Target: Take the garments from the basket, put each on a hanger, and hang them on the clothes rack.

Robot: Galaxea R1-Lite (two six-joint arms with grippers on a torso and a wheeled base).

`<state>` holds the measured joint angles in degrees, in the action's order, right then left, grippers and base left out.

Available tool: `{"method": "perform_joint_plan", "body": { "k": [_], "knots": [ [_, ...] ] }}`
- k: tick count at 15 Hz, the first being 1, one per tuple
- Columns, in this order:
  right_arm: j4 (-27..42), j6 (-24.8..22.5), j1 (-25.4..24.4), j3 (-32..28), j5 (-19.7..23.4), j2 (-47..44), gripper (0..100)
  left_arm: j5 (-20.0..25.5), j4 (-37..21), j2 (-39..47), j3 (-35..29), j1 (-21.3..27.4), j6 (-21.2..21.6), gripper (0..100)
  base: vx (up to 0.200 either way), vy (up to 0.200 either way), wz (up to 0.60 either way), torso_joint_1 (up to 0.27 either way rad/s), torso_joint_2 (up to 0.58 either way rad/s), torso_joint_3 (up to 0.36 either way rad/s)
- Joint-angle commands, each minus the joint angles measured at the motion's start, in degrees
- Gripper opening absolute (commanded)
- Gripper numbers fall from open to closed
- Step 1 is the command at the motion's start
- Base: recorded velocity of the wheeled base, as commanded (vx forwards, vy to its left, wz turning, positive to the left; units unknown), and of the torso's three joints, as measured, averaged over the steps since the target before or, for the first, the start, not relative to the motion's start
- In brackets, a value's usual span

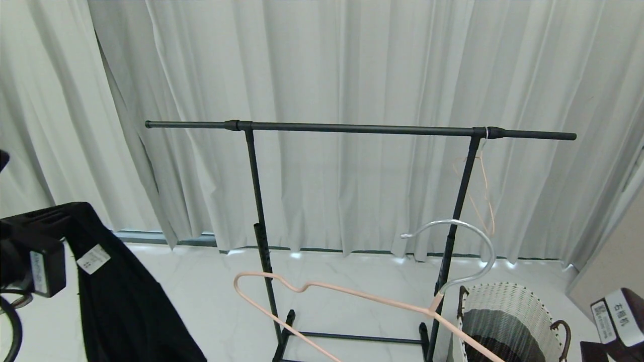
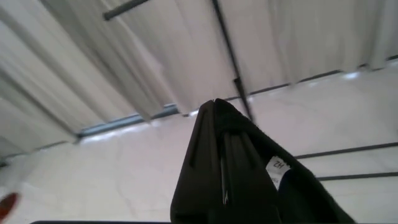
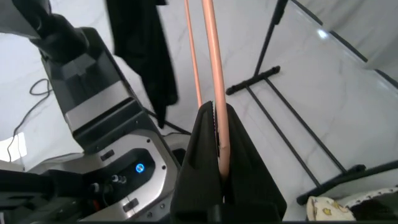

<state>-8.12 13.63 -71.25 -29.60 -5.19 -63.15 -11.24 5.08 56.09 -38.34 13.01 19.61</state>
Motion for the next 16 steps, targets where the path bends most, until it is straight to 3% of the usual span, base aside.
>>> {"method": "perform_joint_plan", "body": {
  "k": [1,4,10,16],
  "knots": [
    [-1.0,0.1,-0.2,-0.1,0.1,-1.9,0,-1.5,0.0,9.0,-4.6,4.0,-4.4,0,0.000,0.000,0.00,0.000,0.00,0.000],
    [-4.6,0.1,-0.2,-0.2,0.2,-4.8,0,-4.2,0.0,14.8,-8.4,9.4,-9.7,0,0.000,0.000,0.00,0.000,0.00,0.000],
    [-7.1,0.3,-0.1,-1.8,0.1,-8.0,0,-12.1,0.0,19.7,-8.6,18.8,-18.9,0,0.000,0.000,0.00,0.000,0.00,0.000],
    [-13.0,0.4,2.6,-1.8,0.3,-11.6,0,-12.7,0.0,19.1,-8.5,19.3,-19.6,0,0.000,0.000,0.00,0.000,0.00,0.000]
  ]
}}
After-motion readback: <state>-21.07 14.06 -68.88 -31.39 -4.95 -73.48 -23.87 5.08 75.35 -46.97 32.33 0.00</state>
